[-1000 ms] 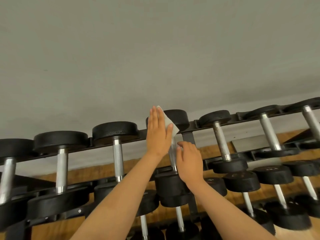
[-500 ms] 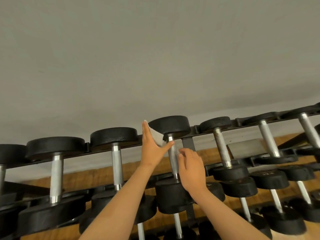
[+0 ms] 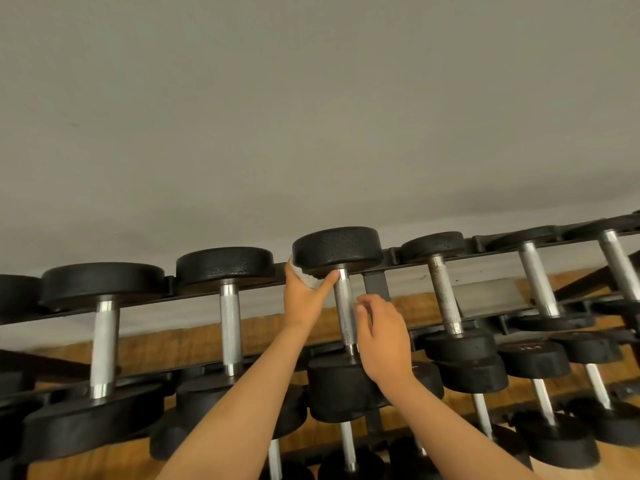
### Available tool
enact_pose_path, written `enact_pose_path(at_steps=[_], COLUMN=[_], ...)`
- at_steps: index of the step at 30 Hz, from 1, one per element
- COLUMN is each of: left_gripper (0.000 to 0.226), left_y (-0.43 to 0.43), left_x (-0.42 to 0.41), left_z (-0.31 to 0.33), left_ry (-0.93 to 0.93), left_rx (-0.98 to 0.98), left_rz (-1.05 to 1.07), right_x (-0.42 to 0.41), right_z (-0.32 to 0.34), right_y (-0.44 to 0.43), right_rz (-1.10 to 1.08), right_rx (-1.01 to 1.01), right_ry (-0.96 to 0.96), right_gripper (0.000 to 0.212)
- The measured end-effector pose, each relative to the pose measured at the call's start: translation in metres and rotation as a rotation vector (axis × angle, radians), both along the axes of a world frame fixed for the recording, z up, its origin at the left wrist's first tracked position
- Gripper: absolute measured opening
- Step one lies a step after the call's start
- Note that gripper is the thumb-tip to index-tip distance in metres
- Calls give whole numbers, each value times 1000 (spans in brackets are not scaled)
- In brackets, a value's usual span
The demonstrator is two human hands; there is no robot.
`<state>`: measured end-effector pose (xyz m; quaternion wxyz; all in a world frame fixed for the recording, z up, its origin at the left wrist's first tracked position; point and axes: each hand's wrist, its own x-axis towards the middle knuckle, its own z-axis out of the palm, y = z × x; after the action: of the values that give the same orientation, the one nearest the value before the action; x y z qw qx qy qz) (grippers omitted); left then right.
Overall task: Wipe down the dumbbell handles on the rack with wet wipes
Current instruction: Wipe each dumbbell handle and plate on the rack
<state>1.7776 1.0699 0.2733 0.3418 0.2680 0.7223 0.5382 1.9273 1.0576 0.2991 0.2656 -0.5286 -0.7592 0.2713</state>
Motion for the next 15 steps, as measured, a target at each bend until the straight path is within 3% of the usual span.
enact_pose_path(at_steps=[4, 8, 12, 15], left_gripper=[99, 107, 80, 60], left_y=[-3, -7, -6, -12], left_x=[13, 24, 19, 17], left_z=[14, 29, 35, 39], left_ry=[42, 359, 689, 723], left_rx=[67, 105, 104, 116], left_rz=[65, -35, -210, -291], right_x=[0, 1, 1, -1], right_z=[-2, -4, -3, -5], right_y=[0, 0, 1, 0], right_rz=[1, 7, 18, 7], right_rx=[14, 22, 37, 29], right_ry=[15, 13, 13, 18], right_gripper=[24, 22, 19, 19])
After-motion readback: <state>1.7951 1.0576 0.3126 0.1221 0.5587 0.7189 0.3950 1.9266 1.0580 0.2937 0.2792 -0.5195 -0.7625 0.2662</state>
